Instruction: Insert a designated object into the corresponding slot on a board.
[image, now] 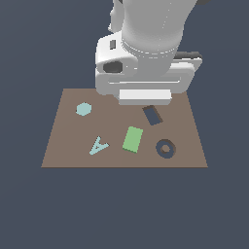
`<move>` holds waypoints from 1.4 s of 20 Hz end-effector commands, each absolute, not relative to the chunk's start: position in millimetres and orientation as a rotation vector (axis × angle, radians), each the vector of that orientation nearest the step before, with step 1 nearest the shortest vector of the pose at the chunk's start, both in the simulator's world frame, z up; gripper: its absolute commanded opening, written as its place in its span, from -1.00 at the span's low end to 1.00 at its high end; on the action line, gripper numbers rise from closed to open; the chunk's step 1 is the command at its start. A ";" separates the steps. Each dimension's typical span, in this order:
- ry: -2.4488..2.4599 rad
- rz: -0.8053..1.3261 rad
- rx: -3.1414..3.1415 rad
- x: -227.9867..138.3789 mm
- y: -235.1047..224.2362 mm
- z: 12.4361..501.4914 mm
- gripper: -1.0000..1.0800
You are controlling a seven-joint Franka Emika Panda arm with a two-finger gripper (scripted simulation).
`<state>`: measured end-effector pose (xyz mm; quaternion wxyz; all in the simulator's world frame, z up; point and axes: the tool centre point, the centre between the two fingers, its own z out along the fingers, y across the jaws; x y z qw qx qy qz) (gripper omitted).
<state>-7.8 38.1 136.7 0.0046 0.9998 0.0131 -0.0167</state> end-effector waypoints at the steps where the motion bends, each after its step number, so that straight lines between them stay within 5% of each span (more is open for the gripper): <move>1: -0.002 -0.049 3.132 -2.1 38.2 129.0 0.92; 16: -0.408 -0.008 3.113 55.4 30.2 62.2 0.92; 28: -0.493 0.000 3.103 68.2 25.9 49.4 0.92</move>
